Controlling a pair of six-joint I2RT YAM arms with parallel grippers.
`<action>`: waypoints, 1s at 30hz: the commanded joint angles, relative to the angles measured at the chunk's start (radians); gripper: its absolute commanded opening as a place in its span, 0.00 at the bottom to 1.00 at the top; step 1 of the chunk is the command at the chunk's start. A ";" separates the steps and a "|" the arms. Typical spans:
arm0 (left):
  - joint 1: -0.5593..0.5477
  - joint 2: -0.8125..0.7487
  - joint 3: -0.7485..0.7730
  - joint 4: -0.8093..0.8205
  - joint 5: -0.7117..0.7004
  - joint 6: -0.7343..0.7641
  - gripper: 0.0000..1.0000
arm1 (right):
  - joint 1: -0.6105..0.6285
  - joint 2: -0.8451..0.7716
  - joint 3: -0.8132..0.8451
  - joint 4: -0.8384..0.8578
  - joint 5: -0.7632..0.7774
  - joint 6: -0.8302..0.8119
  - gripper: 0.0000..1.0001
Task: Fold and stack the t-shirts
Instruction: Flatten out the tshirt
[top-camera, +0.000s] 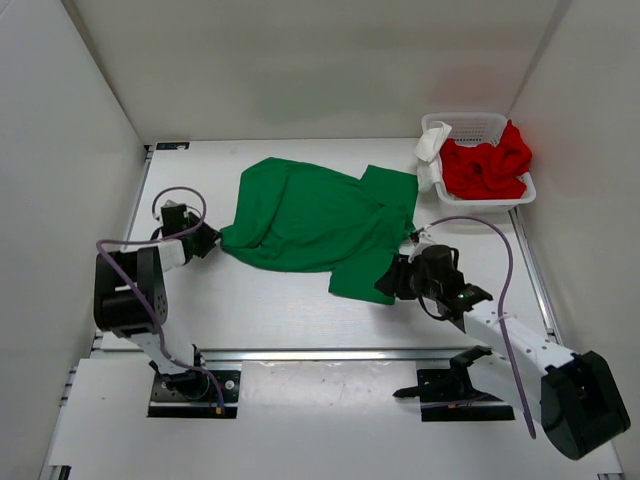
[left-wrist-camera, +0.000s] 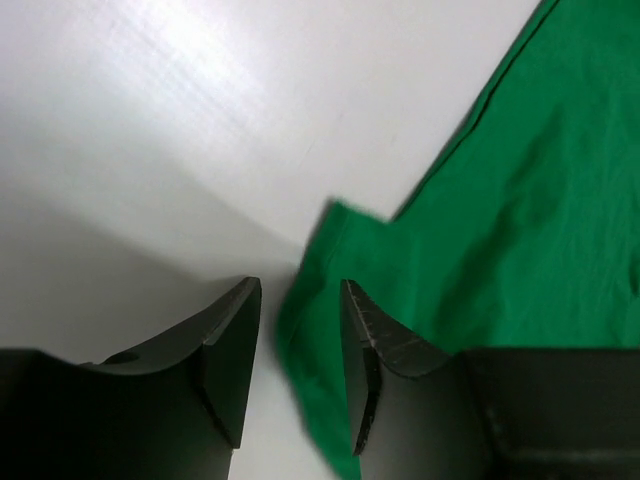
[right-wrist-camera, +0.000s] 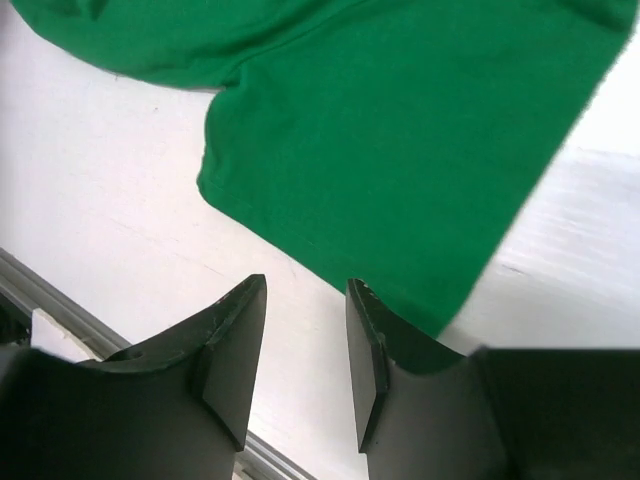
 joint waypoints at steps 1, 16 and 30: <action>-0.030 0.090 0.118 -0.045 -0.054 0.034 0.48 | -0.007 -0.083 -0.062 0.047 0.026 0.031 0.36; -0.062 0.182 0.231 -0.070 -0.057 0.073 0.18 | -0.003 -0.145 -0.106 0.048 0.008 0.040 0.36; -0.031 -0.005 0.174 -0.151 -0.110 0.116 0.00 | 0.053 -0.188 -0.074 -0.307 0.236 0.061 0.36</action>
